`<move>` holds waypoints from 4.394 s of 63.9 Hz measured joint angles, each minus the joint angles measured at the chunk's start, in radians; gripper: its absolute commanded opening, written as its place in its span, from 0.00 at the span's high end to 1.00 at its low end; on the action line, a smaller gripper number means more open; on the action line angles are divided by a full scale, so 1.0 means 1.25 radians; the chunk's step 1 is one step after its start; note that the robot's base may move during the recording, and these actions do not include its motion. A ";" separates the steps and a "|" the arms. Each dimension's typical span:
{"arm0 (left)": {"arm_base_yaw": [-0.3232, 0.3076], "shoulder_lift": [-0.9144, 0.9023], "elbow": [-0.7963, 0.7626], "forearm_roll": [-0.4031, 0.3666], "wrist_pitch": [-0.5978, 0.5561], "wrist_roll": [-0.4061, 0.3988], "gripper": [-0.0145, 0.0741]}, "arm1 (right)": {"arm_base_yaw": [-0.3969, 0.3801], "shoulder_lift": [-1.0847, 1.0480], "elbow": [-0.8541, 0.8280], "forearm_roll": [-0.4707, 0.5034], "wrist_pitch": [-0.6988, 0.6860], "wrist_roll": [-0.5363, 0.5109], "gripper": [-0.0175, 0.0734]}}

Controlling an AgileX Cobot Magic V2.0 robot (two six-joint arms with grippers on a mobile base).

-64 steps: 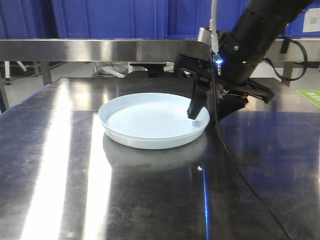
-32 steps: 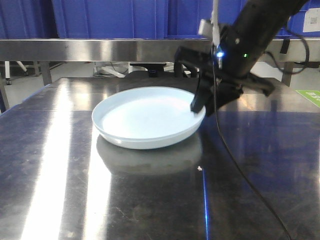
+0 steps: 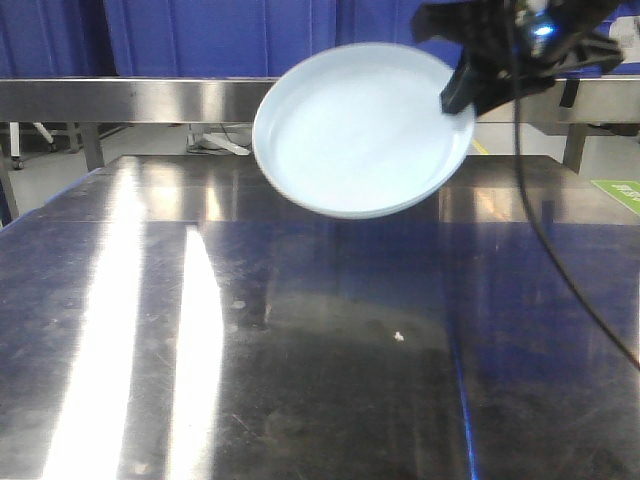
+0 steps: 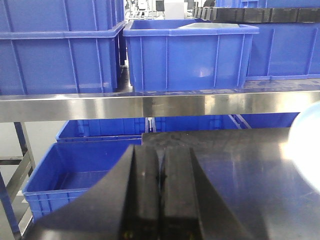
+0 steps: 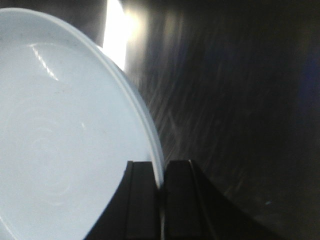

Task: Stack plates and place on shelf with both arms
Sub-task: 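Lift the plate stack up high with the right gripper, then drive the base away from the table holding the plates aloft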

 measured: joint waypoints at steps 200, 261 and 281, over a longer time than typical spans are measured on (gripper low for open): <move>0.000 0.000 0.000 0.000 0.000 0.000 0.75 | 0.000 -0.819 0.572 -0.024 -0.153 0.000 0.75; 0.000 0.000 0.000 0.000 0.000 0.000 0.75 | 0.000 -0.819 0.572 -0.024 -0.153 0.000 0.75; 0.000 0.000 0.000 0.000 0.000 0.000 0.75 | 0.000 -0.819 0.572 -0.023 -0.153 0.000 0.75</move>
